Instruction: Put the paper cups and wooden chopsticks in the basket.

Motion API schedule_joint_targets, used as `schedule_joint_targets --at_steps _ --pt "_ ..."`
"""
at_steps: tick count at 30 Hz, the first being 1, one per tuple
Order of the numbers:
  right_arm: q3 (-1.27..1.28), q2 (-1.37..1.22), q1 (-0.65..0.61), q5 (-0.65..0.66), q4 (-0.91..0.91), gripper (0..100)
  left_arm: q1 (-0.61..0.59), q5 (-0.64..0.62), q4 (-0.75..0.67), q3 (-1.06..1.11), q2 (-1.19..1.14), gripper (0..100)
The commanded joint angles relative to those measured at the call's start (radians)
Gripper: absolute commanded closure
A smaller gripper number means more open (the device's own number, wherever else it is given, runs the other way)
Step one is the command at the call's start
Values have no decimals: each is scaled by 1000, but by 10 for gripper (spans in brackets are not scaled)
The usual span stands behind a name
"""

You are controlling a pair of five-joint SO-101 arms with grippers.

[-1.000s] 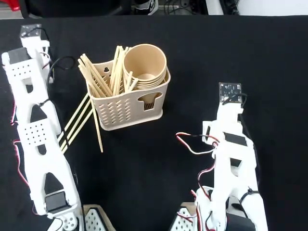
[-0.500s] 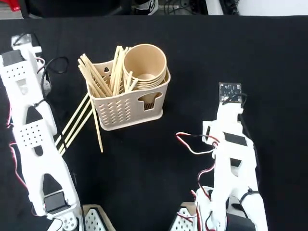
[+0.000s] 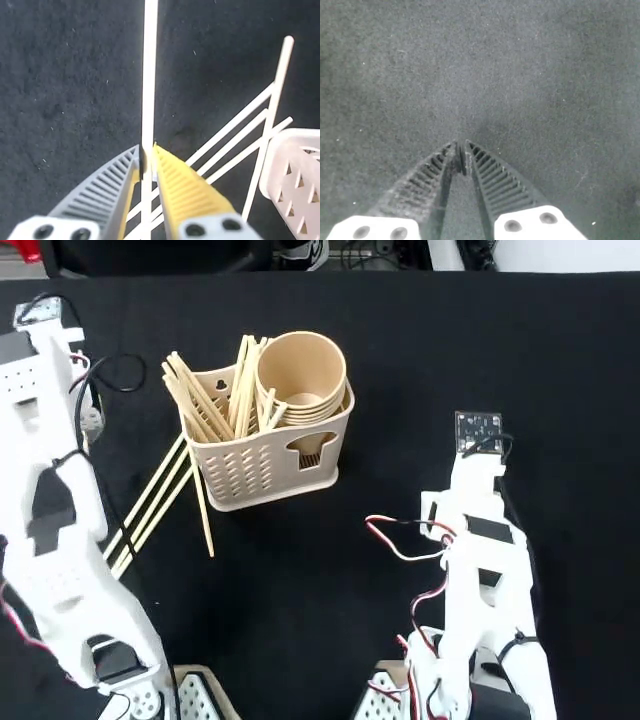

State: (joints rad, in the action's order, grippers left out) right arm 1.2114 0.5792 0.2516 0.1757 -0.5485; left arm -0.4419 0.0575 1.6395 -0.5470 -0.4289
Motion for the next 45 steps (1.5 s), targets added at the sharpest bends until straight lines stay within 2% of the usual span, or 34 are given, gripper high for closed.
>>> schedule_joint_targets --at_steps 1,7,13,21,29,33,36,39,42,45 --pt "-4 2 -9 12 17 978 7 -3 -210 381 324 971" --pt "-2 2 -9 12 17 978 7 -2 -578 897 787 971" --pt "-2 2 -9 12 17 978 30 -8 -806 1175 1188 971" --pt "-2 2 -9 12 17 978 188 -8 -1033 1468 1691 971" --pt "-2 2 -9 12 17 978 394 -8 -1396 1788 2120 971" --pt "-2 2 -9 12 17 978 513 -15 -1467 1839 2168 971" --pt "-2 2 -9 12 17 977 553 -112 -1467 1847 2128 971" --pt "-2 2 -9 12 17 977 549 -233 -1465 1848 2061 971" --pt "-2 2 -9 12 17 977 518 -276 -1470 1845 1972 971" --pt "-2 2 -9 12 17 977 489 -298 -1550 1847 1883 971"
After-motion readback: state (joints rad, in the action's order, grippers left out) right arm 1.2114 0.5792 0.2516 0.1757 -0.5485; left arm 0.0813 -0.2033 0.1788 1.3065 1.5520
